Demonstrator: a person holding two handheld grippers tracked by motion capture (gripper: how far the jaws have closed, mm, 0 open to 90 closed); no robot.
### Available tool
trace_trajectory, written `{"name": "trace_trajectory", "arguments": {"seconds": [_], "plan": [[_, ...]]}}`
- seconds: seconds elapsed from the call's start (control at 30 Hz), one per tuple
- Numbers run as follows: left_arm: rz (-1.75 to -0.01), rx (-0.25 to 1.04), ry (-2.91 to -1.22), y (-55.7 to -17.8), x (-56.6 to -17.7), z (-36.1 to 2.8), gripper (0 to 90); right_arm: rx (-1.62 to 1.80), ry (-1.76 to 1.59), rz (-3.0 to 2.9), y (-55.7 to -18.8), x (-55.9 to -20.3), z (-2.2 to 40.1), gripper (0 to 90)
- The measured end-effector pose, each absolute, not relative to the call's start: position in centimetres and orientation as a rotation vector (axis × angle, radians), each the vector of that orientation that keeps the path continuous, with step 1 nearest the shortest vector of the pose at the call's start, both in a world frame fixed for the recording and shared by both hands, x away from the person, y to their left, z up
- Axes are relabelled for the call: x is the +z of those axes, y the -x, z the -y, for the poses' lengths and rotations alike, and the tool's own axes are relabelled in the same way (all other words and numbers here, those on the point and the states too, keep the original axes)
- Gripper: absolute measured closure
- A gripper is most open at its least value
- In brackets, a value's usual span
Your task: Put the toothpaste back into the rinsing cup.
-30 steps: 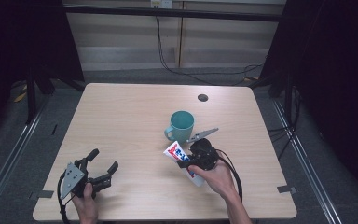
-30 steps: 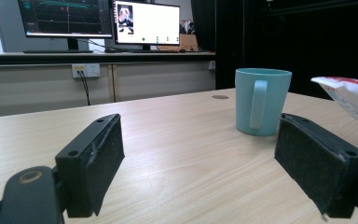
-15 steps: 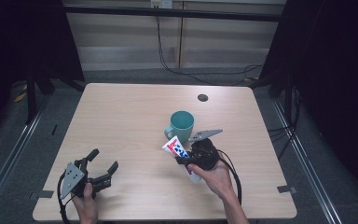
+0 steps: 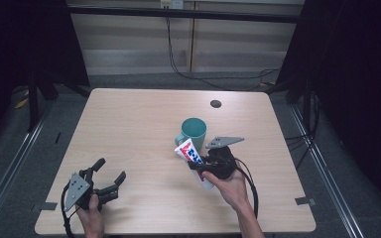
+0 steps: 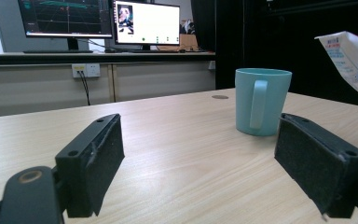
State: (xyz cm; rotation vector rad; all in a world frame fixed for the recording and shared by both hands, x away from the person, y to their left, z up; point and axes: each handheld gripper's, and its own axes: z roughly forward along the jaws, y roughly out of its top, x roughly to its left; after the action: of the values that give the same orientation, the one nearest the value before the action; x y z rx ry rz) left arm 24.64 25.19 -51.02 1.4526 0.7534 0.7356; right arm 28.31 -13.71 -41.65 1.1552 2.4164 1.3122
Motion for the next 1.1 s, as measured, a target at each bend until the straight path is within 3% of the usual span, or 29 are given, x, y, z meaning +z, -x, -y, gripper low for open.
{"name": "trace_trajectory", "arguments": {"seconds": [1.1], "plan": [[-0.756,0.723,-1.443,-24.6,-51.0,-25.1,15.5,1.495,-1.112,-2.119,-28.2,-39.2,14.7,69.1]]}}
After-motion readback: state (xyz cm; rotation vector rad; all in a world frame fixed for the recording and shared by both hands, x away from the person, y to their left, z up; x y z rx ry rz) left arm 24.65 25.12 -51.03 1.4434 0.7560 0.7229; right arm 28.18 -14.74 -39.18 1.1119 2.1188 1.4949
